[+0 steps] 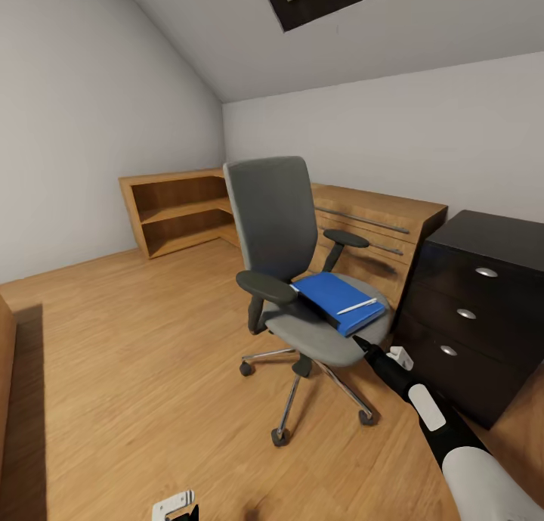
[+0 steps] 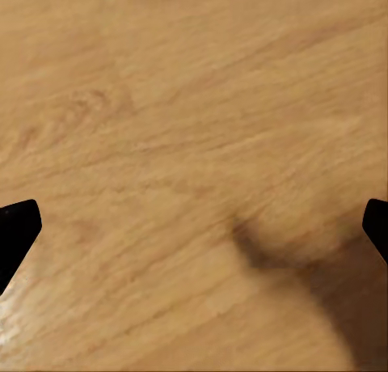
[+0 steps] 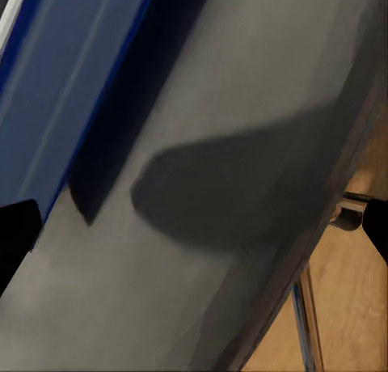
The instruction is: In the bedroom, organize the workspace by keeping the computer under the desk, ensuring the monitor is on the desk, placing the keyboard on the desk next to the monitor, placing the mouse on the desk next to the keyboard, moving the folder from the swivel chair onto the desk next to the mouse, stacking the notebook on top of the folder with the pen on top of the notebook, and positioning the swivel chair next to the desk.
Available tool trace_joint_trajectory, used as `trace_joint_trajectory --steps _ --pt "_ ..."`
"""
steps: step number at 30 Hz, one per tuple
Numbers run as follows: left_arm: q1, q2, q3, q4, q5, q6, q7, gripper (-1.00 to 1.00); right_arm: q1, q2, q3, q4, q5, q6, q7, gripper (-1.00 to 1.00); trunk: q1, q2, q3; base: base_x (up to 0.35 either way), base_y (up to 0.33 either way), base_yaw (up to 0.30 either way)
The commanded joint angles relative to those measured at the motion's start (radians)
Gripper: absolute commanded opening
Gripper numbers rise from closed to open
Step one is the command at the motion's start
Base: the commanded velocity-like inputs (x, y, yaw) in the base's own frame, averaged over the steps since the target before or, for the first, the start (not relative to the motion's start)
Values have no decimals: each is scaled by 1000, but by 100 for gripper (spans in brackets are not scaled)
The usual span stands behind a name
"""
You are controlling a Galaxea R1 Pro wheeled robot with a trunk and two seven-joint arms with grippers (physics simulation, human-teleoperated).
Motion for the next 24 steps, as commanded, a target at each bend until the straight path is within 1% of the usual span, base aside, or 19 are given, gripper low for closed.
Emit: trace_joint_trajectory --steps 1,13,24 --pt "-1 -1 3 1 1 -3 0 100 -1 1 -4 0 -10 10 3 100 0 0 -1 272 95 0" --pt "-1 -1 3 1 1 -3 0 100 -1 2 -4 1 -10 10 3 100 0 0 -1 279 96 0" --pt "-1 -1 2 1 1 -4 1 100 -1 3 -4 1 -10 9 3 100 0 0 -1 213 26 0"
